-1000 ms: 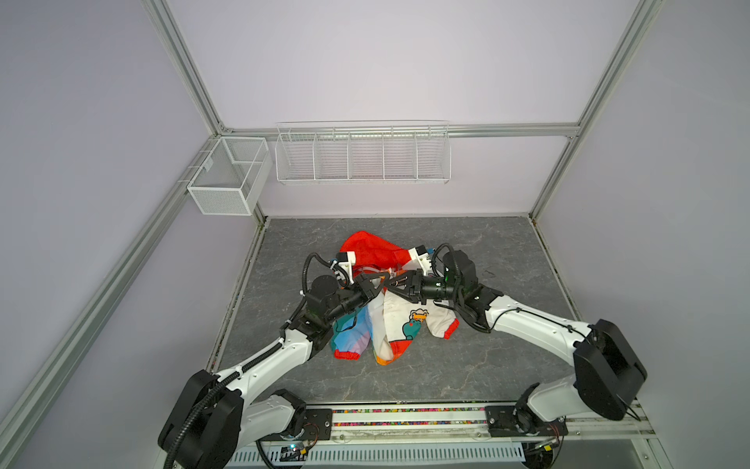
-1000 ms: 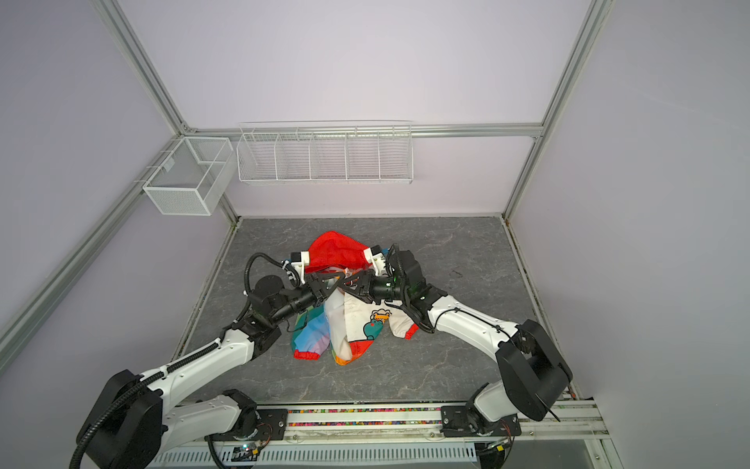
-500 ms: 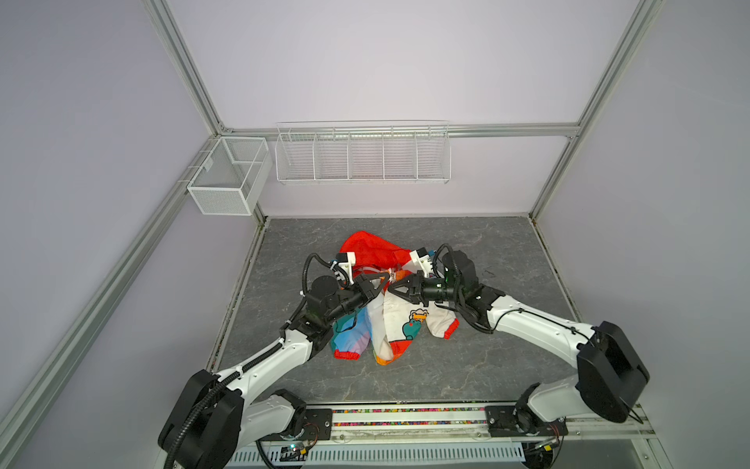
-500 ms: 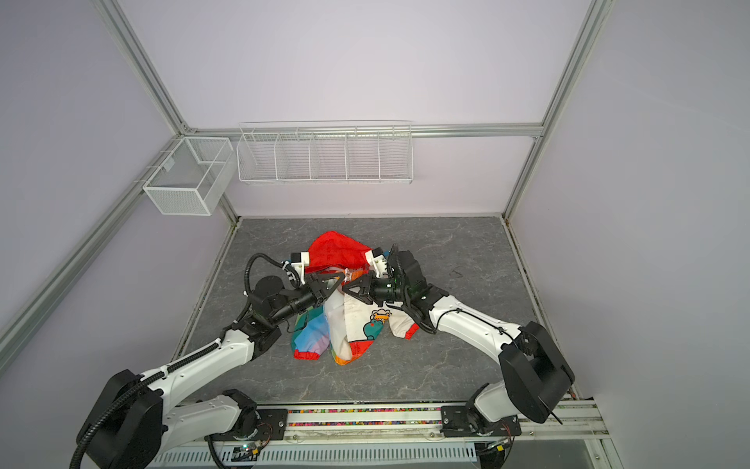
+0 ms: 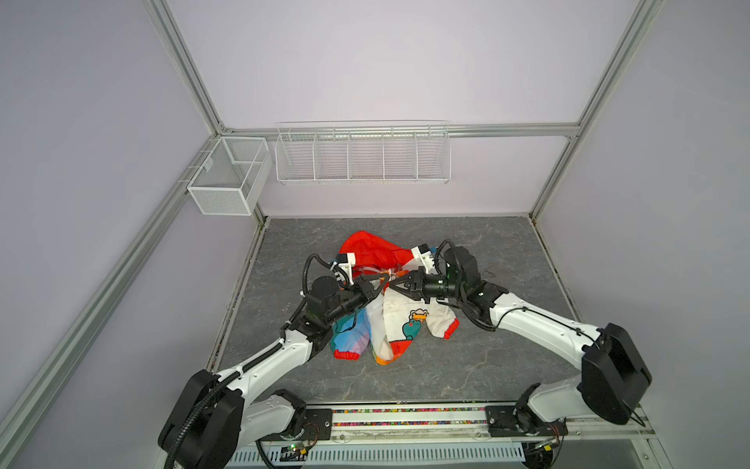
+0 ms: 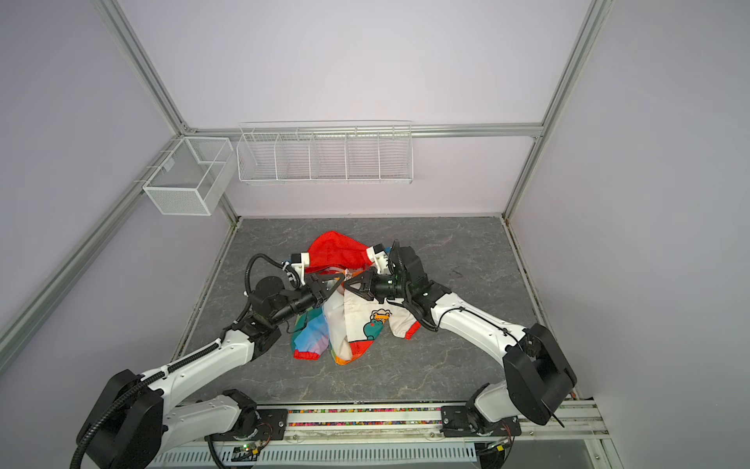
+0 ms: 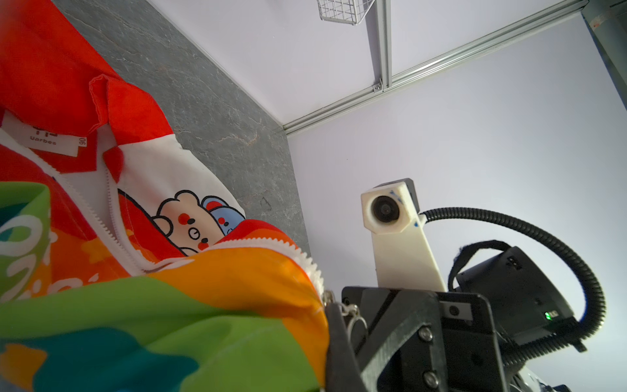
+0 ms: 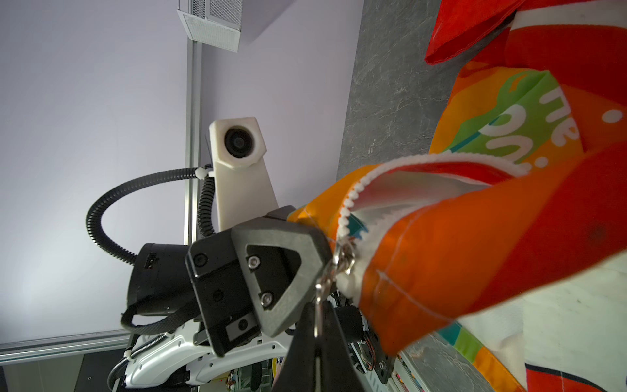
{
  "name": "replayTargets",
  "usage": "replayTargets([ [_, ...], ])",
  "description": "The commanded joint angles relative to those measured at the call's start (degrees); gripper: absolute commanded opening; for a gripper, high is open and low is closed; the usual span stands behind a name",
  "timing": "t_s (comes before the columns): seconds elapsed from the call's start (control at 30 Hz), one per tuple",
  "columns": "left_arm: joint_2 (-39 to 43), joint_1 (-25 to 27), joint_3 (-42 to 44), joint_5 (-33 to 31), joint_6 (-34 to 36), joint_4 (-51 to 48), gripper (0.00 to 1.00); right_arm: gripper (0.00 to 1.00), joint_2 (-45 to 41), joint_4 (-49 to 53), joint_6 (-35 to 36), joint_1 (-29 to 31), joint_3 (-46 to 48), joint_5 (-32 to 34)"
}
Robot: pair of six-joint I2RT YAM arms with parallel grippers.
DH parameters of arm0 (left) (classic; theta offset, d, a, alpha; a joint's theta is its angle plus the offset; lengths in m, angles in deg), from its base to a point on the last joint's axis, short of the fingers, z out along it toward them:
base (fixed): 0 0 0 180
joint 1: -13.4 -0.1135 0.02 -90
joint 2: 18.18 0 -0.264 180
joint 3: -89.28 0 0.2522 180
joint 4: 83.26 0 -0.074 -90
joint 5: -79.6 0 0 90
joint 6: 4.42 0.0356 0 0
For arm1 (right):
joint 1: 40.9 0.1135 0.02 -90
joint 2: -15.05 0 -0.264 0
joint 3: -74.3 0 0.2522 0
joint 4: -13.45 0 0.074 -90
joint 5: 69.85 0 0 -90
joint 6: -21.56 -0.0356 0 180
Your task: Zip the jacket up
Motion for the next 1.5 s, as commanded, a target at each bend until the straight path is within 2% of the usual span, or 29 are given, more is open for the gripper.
replayTargets([
  [0.0, 0.3, -0.3, 0.7, -0.4, 2.4, -1.6, 0.00, 0.07, -1.5, -0.5, -2.2, -0.8, -1.2, 0.6],
  [0.73, -2.1, 0.0, 0.0, 5.1, 2.5, -2.0, 0.00, 0.07, 5.0, -7.1, -7.7, -5.3, -3.2, 0.6],
  [0.9, -2.6, 0.1, -0.1, 6.5, 2.6, -1.7, 0.00, 0.07, 5.6, -7.1, -7.5, -6.0, -3.9, 0.3],
  [1.13, -2.5, 0.1, 0.5, 5.3, 2.1, -0.6, 0.00, 0.07, 5.8, -7.5, -7.3, -6.1, -3.6, -0.8],
  [1.3, -2.1, 0.1, 1.5, 4.2, 1.7, 0.3, 0.00, 0.07, 5.2, -3.8, -3.9, -6.4, -4.2, -2.1],
  [1.33, -2.0, 0.1, 1.6, 4.2, 1.6, 0.5, 0.00, 0.09, 4.9, -2.1, -2.7, -6.6, -4.4, -2.1],
  [1.47, -1.8, 0.0, 2.2, 4.3, 0.8, 1.5, 0.00, 0.31, 3.1, 4.3, 2.1, -7.5, -4.6, -1.1],
])
